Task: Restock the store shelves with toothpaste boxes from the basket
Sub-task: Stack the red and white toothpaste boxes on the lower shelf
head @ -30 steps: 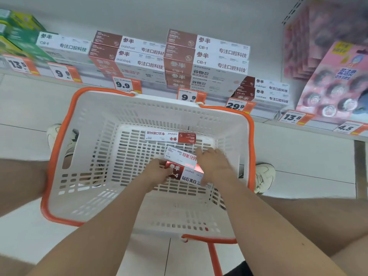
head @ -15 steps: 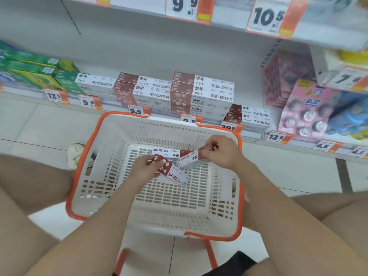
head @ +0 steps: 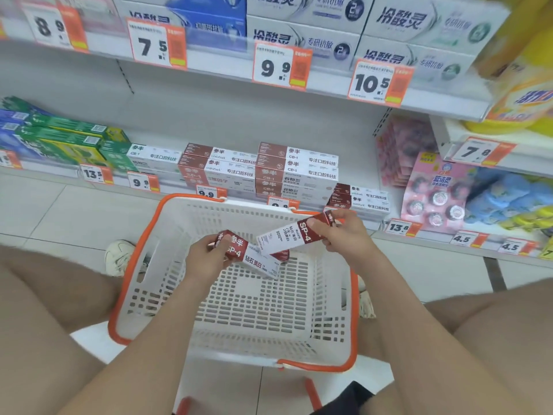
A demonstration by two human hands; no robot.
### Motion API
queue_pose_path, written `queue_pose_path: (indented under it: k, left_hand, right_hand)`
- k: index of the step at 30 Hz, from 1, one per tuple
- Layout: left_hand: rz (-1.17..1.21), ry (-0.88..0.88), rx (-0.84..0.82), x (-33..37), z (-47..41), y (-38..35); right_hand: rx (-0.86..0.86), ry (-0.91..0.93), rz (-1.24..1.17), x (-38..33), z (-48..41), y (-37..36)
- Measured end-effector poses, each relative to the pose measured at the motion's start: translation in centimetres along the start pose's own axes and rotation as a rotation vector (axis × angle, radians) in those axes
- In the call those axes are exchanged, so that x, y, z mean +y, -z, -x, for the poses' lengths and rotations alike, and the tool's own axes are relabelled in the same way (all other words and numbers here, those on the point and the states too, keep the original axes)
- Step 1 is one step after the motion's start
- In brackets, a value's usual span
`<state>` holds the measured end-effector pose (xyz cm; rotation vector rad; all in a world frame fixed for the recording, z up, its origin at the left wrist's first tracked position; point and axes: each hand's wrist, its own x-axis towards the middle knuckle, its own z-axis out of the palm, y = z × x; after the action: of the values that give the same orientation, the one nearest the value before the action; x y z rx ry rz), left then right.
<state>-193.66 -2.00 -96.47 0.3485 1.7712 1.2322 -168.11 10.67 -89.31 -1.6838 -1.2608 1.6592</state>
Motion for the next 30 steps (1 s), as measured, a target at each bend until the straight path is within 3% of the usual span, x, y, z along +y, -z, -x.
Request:
queue_pose_path:
  k: [5, 12, 17, 21, 24, 27, 30]
  left_hand:
    - [-0.014, -0.055, -0.018, 1.1, 0.0, -0.4]
    - [-0.018, -0.058, -0.106, 3.3, 0.2, -1.8]
    - [0.008, -0.037, -0.209, 5.1, 1.4, -3.7]
    - [0.026, -0.042, -0.197, 5.7, 2.0, -4.5]
    - [0.006, -0.016, -0.207, 5.6, 1.4, -3.9]
    - [0.019, 0.031, -0.223, 5.3, 1.0, -3.6]
    - [0.017, 0.045, -0.286, 5.4, 0.7, -3.8]
  right_hand:
    - [-0.104, 0.141, -0.011, -0.9, 0.8, -0.1]
    - [-0.078, 0.328, 0.114, -0.4, 1.5, -2.6]
    - [0.035, 0.504, 0.555, 0.7, 1.5, -5.2]
    - [-0.092, 0.506, 0.819, 1.9, 1.5, -7.3]
    - [-0.228, 0.493, 0.857, 1.5, 1.0, -6.9]
    - [-0.35, 0.533, 0.727, 0.3, 0.3, -5.1]
    - [-0.367, 0.58, 0.646, -0.2, -0.7, -3.7]
